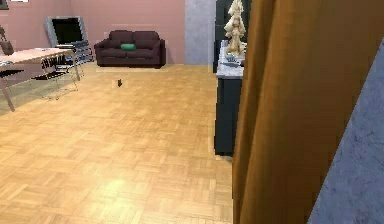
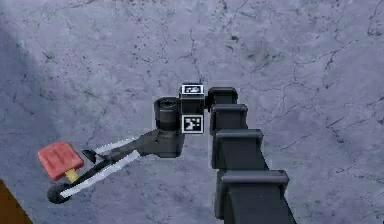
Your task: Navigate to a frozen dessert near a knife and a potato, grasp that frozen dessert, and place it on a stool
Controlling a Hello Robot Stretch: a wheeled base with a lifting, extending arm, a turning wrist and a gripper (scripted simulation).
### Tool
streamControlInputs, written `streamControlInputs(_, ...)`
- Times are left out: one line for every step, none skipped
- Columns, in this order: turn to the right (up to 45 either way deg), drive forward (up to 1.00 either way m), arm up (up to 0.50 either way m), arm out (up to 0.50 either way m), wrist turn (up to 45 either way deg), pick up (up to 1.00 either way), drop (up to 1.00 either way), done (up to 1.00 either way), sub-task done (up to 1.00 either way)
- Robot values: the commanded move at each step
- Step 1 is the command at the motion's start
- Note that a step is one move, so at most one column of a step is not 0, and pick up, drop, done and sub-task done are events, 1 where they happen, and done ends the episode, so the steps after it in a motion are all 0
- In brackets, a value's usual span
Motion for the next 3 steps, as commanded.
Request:
streamControlInputs(0.0,0.0,0.0,0.0,39.0,0.0,0.0,0.0,0.0)
streamControlInputs(0.0,0.0,0.0,0.0,39.0,0.0,0.0,0.0,0.0)
streamControlInputs(0.0,0.0,0.0,0.0,0.0,0.0,1.0,0.0,0.0)
